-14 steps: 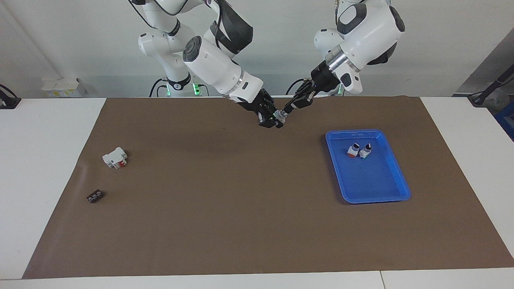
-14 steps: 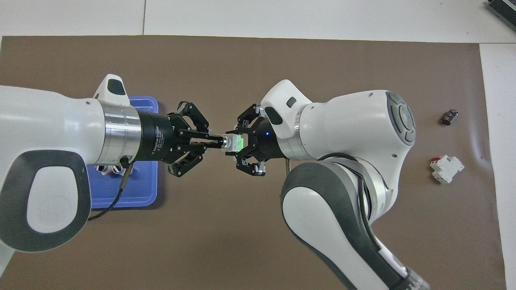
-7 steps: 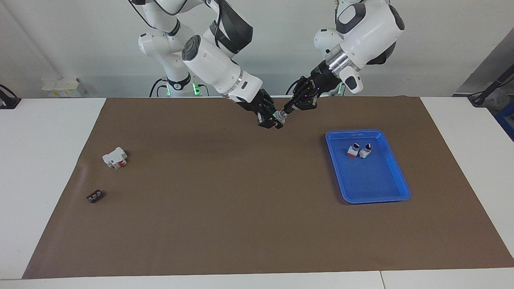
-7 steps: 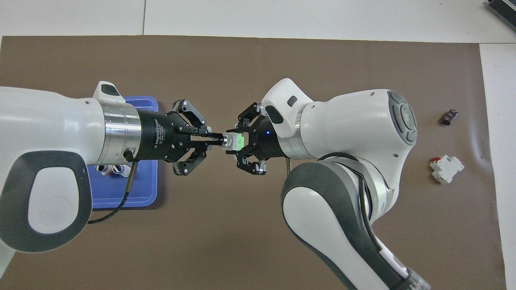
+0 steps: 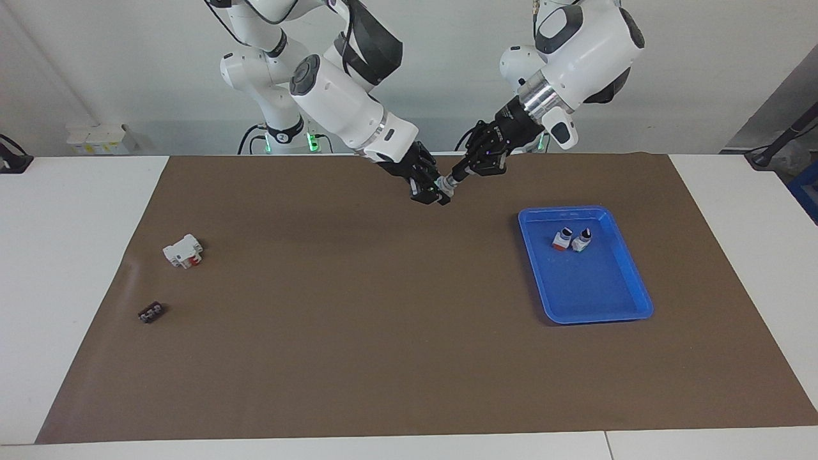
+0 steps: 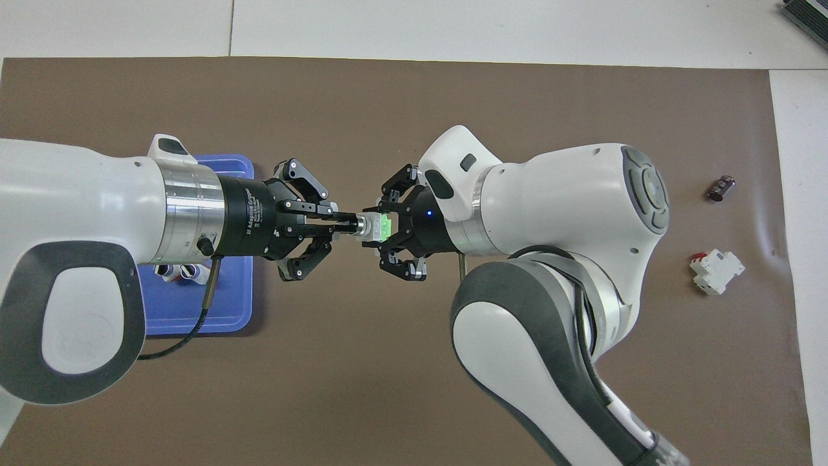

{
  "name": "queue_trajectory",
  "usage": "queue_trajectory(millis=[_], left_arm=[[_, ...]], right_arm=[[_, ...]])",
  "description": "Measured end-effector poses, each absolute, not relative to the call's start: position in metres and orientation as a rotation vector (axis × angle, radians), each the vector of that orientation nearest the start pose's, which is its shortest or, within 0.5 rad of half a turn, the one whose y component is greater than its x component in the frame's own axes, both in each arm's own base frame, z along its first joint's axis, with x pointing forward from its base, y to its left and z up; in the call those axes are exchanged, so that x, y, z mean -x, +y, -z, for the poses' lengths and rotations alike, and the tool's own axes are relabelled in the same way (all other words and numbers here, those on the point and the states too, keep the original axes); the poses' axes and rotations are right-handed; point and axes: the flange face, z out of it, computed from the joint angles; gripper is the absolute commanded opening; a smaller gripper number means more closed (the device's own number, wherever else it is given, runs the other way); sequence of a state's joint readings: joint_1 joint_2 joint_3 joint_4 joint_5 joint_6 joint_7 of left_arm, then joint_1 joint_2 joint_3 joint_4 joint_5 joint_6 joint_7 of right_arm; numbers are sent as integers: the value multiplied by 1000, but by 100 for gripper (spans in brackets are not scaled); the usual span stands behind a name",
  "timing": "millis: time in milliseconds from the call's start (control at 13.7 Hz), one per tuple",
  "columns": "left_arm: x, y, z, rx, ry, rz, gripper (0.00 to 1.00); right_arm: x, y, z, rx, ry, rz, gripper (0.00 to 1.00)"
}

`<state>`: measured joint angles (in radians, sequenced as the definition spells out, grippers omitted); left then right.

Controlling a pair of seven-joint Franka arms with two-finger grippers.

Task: Turn and place switch with both arms
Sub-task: 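Open the right gripper and withdraw it while the left gripper holds the switch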

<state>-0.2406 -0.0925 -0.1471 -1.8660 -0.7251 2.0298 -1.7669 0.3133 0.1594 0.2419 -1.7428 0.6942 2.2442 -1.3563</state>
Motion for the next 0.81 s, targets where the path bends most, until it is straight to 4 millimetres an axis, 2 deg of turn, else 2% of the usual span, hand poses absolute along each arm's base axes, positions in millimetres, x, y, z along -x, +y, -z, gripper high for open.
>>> queue_trajectory(millis=[293, 366, 586, 806], left_arm=[[-504, -249, -590, -1734, 1857, 640, 0], [-504, -248, -590, -1734, 1860, 643, 0], [-509, -235, -589, -1741, 1882, 607, 0], [-516, -219, -588, -1744, 1894, 563, 0]], right_arm=[[-540, 347, -523, 1837, -1804, 741, 0], [-539, 348, -523, 1839, -1801, 739, 99], [-538, 349, -519, 1863, -1798, 714, 100], [-544, 333, -526, 1891, -1802, 718, 100]])
